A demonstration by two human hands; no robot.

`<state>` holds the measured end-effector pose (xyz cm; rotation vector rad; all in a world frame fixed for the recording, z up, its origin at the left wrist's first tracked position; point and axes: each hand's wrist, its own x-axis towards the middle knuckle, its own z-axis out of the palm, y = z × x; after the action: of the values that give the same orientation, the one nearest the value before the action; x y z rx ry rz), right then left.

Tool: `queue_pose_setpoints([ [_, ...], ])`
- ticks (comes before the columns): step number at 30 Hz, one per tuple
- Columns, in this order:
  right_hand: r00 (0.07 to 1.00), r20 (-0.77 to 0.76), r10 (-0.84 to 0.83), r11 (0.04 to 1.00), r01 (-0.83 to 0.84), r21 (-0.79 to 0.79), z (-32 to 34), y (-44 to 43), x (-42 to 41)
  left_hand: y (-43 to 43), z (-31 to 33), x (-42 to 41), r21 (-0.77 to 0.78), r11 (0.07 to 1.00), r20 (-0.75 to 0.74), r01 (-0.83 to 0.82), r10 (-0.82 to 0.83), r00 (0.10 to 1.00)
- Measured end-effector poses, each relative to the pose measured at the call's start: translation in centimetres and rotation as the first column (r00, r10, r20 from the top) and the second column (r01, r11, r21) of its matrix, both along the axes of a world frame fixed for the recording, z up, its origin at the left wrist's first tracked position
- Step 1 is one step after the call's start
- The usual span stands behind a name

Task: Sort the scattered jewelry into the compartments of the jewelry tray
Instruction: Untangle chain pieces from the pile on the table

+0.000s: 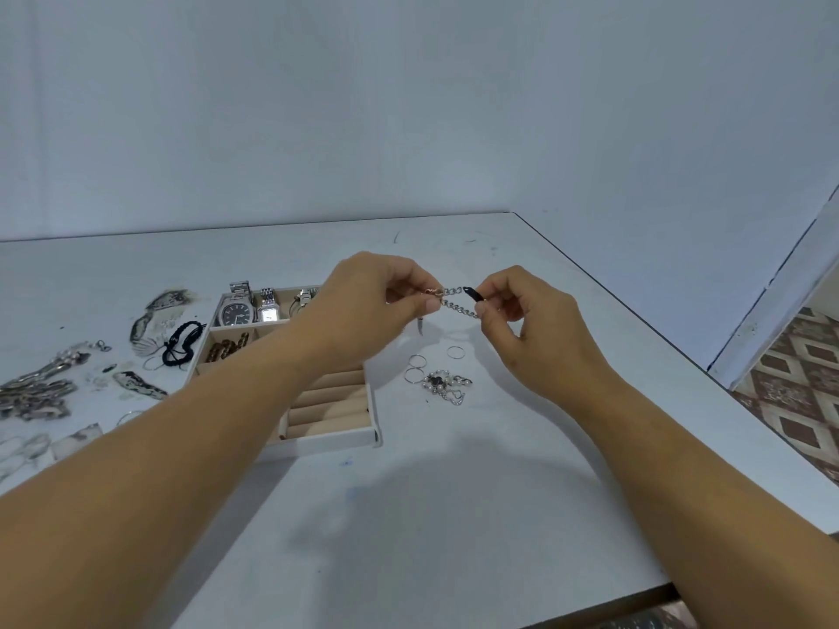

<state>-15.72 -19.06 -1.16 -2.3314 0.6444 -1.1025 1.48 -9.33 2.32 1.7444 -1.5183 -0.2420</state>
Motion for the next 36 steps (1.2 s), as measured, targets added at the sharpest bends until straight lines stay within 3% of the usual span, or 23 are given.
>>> queue_pose_setpoints([
  [7, 0.927, -0.358, 0.114, 0.993, -0.096, 0.067, -0.8, 0.3, -0.5, 0.9, -0.8, 0.3, -0.101, 0.992, -0.176, -0.073, 0.055, 0.983],
  [17, 0.868, -0.473, 0.148, 0.988, -0.153, 0.028, -0.6, 1.1, -0.1, 2.0, -2.0, 0.0, -0.063, 0.993, -0.168, -0.098, 0.086, 0.982],
  [21, 0.892, -0.429, 0.144, 0.988, -0.108, 0.109, -0.6, 0.9, 0.0, 2.2, -2.1, 0.0, -0.074, 0.992, -0.173, -0.098, 0.084, 0.981],
  [28, 0.977, -0.181, 0.117, 0.981, -0.084, 0.178, -0.4, 1.2, 0.5, 2.3, -1.8, 0.3, -0.082, 0.989, -0.228, -0.119, 0.098, 0.969],
  [32, 0.985, -0.128, 0.112, 0.986, -0.095, 0.136, 0.4, 1.5, 1.1, 2.6, -1.2, 0.6, -0.083, 0.988, -0.257, -0.129, 0.104, 0.961],
  [36, 0.992, -0.045, 0.122, 0.966, -0.108, 0.234, 2.4, 2.0, 1.7, 3.7, 0.0, 1.4, -0.100, 0.985, -0.269, -0.140, 0.109, 0.957],
])
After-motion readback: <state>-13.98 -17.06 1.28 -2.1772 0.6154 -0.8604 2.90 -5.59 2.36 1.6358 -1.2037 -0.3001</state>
